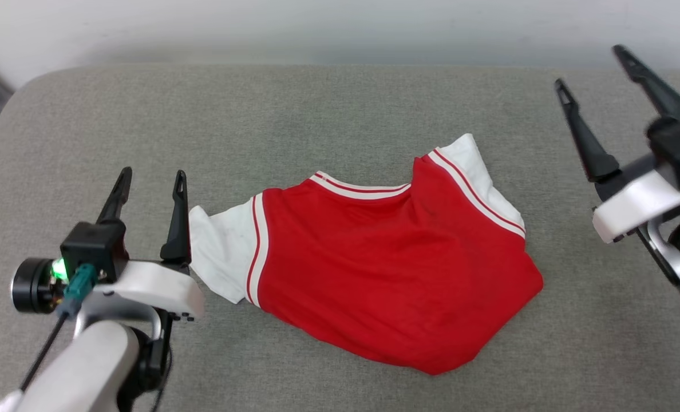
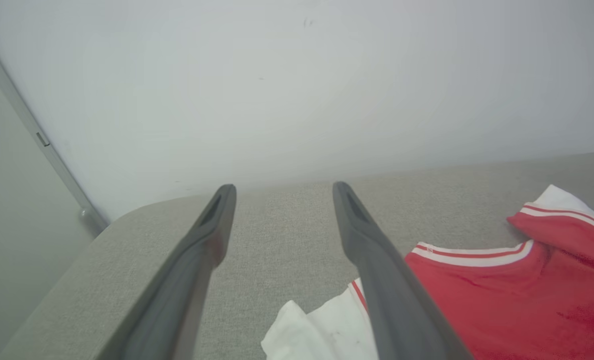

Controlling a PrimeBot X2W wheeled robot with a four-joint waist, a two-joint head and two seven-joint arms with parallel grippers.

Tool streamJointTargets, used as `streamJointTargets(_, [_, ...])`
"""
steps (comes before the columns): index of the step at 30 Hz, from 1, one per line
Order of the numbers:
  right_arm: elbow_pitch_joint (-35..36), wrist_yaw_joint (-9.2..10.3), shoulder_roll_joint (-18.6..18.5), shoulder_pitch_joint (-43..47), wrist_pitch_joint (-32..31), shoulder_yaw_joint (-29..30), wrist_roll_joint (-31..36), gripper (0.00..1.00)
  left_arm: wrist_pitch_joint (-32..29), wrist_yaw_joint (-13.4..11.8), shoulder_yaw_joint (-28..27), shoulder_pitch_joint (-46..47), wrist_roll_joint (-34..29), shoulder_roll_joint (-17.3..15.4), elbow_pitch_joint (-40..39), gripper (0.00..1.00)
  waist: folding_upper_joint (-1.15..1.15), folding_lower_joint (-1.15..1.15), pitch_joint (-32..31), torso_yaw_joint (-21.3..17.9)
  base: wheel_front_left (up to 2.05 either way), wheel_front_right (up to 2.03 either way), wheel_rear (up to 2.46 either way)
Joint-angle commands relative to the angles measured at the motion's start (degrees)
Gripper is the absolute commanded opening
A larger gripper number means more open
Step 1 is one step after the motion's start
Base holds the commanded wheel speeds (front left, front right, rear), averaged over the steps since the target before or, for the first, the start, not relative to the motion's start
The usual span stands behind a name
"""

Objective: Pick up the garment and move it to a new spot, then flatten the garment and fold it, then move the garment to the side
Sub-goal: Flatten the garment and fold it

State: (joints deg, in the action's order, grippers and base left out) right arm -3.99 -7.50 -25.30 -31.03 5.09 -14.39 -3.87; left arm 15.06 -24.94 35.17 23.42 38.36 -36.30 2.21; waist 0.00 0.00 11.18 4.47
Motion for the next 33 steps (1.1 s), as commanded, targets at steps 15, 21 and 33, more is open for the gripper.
streamJointTargets(15, [-10.2, 0.02, -14.7, -19.9, -48.0, -30.1, -36.1, 1.0, 0.2, 6.9, -17.2, -13.2, -17.3, 17.4, -6.4, 1.0, 0.0, 0.0, 6.4, 4.9, 0.0, 0.0, 0.0])
streamJointTargets(21, [-17.1, 0.02, -12.8, -23.4, -50.4, -32.3, -40.4, 1.0, 0.2, 11.5, -21.5, -12.7, -21.7, 23.2, -5.9, 1.0, 0.0, 0.0, 10.6, 7.0, 0.0, 0.0, 0.0])
streamJointTargets(33, [-19.2, 0.03, -15.2, -23.2, -38.2, -40.2, -42.3, 0.0, 0.2, 19.0, -29.8, -13.6, -28.2, 30.6, -3.5, 1.0, 0.0, 0.0, 9.2, 5.9, 0.0, 0.0, 0.0])
